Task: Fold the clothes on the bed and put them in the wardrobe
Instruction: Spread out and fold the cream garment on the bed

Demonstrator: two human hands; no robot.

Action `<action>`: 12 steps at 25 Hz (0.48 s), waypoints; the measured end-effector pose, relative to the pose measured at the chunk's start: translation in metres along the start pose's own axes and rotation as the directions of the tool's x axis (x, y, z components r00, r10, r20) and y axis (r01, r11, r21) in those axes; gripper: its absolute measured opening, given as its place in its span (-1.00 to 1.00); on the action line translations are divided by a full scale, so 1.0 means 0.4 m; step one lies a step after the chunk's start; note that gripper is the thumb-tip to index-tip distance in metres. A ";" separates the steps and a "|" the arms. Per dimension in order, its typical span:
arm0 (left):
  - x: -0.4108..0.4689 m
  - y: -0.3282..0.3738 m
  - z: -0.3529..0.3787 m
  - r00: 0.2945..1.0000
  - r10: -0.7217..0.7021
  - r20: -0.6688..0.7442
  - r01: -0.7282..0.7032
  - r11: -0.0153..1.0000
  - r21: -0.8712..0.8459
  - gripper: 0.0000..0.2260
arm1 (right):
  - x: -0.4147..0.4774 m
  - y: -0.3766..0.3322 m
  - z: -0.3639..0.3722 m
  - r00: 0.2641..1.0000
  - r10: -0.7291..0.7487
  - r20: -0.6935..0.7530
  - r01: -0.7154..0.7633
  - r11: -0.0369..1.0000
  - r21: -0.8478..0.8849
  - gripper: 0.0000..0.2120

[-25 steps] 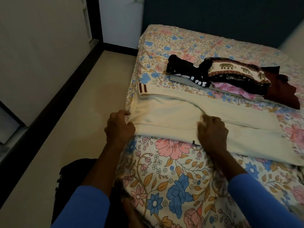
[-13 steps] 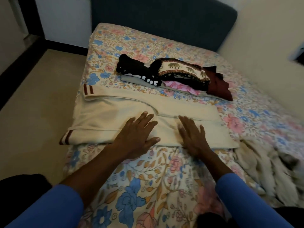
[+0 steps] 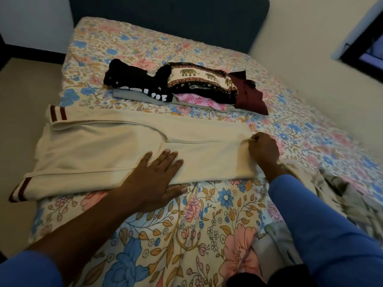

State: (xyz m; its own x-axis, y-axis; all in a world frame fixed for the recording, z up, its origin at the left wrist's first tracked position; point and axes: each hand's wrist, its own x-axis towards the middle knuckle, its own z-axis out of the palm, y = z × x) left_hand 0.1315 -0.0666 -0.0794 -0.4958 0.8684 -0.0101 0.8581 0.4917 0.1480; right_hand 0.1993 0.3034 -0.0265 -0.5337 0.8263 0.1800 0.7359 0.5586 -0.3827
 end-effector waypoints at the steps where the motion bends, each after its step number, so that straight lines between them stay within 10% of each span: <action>1: 0.001 0.001 -0.003 1.000 0.000 0.004 0.000 1.000 -0.004 -0.07 | 0.003 0.003 -0.005 0.997 0.032 -0.068 -0.030 0.999 0.030 -0.81; 8: 0.011 0.006 -0.009 1.000 -0.023 -0.016 0.023 1.000 -0.001 -0.02 | -0.014 0.060 0.034 0.979 0.148 0.138 -0.120 0.974 -0.194 -0.20; 12: 0.024 -0.015 -0.025 0.997 -0.070 -0.045 0.069 0.997 -0.025 -0.11 | 0.035 0.022 -0.013 0.946 0.163 0.281 -0.202 0.973 0.114 -0.16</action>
State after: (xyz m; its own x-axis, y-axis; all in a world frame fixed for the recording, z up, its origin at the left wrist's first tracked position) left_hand 0.1202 -0.0618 -0.0707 -0.5600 0.8282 0.0240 0.8184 0.5484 0.1715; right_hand 0.2005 0.3204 -0.0225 -0.5015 0.8526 -0.1467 0.7761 0.3685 -0.5118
